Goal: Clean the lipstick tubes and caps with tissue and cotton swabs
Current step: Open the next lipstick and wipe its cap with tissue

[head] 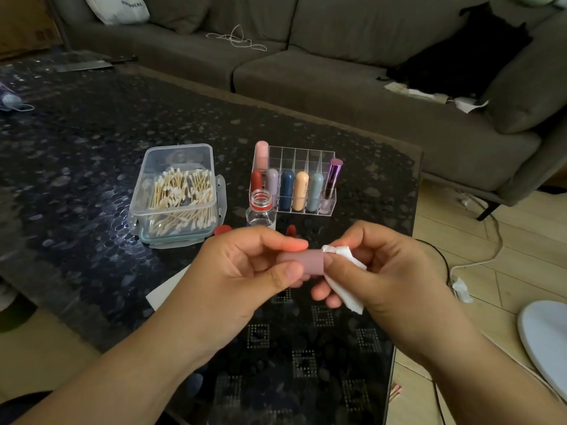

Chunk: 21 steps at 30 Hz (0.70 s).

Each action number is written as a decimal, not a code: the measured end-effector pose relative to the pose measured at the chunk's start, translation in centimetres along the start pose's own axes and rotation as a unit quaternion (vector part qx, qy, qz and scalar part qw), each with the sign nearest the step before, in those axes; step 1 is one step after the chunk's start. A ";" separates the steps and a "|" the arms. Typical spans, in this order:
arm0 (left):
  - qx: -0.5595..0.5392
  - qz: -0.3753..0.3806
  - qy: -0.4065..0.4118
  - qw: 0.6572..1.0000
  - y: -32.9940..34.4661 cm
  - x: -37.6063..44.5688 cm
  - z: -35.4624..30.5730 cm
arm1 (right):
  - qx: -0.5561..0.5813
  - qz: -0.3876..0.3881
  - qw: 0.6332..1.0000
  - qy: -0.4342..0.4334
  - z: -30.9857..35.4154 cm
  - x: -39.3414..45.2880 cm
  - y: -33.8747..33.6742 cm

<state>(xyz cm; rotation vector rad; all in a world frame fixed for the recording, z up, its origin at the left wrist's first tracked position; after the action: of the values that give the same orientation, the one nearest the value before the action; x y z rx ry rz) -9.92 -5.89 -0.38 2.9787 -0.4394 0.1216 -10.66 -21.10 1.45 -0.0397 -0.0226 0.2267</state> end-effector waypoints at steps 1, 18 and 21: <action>0.014 -0.003 0.007 1.000 0.0 0.0 0.0 | 0.015 -0.001 1.000 0.006 -0.1 0.0 0.0; 0.043 0.031 -0.006 0.999 0.0 0.2 0.1 | -0.093 -0.001 0.996 -0.001 0.0 -0.1 -0.3; 0.073 0.048 0.029 0.996 -0.1 0.1 -0.1 | 0.004 0.007 0.997 0.081 -1.1 -0.1 0.2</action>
<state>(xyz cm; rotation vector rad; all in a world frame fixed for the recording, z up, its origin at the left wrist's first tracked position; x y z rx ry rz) -9.82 -5.85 -0.29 3.0861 -0.5910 0.2586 -10.75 -20.99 0.34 -0.0497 0.1398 0.2369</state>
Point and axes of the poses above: each hand's wrist, its own x-axis towards the middle knuckle, its own y-axis out of the palm, z = x × y, the point moved 5 cm from there along x, towards the middle knuckle, and after that the axes turned 1 degree about z, right-handed, at the moved point
